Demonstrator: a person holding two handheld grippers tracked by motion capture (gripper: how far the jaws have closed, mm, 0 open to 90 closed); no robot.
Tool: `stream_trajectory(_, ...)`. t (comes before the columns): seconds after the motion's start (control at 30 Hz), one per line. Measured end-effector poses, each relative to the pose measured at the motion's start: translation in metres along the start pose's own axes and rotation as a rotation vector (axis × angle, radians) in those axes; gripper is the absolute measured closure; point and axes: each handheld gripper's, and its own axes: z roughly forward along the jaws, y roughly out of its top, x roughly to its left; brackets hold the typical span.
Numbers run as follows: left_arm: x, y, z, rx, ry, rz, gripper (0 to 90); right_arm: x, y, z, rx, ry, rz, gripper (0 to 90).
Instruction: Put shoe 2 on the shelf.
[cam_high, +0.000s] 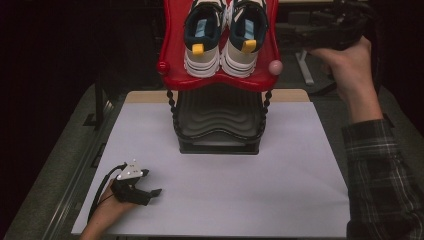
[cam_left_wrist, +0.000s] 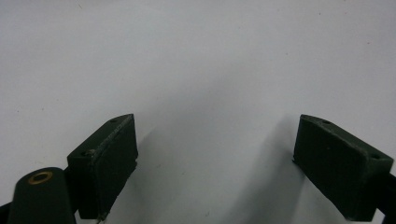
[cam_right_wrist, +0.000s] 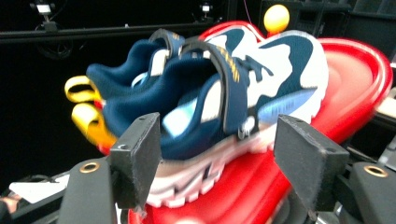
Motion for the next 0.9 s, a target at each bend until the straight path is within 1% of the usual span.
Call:
stream_trajectory(0.53,0.0,0.0,0.0,0.006,-0.002,0.002,12.9,0.006,-0.07,-0.036,0.038,-0.013,0.04,28.6)
stream_trajectory(0.77,0.0,0.0,0.0,0.0,-0.001,-0.002,12.9,0.004,-0.107,-0.046,0.057,-0.021,0.08,27.5)
stream_trajectory(0.9,0.0,0.0,0.0,0.0,-0.001,0.0,12.9,0.003,-0.131,-0.05,0.078,-0.028,0.107,26.2)
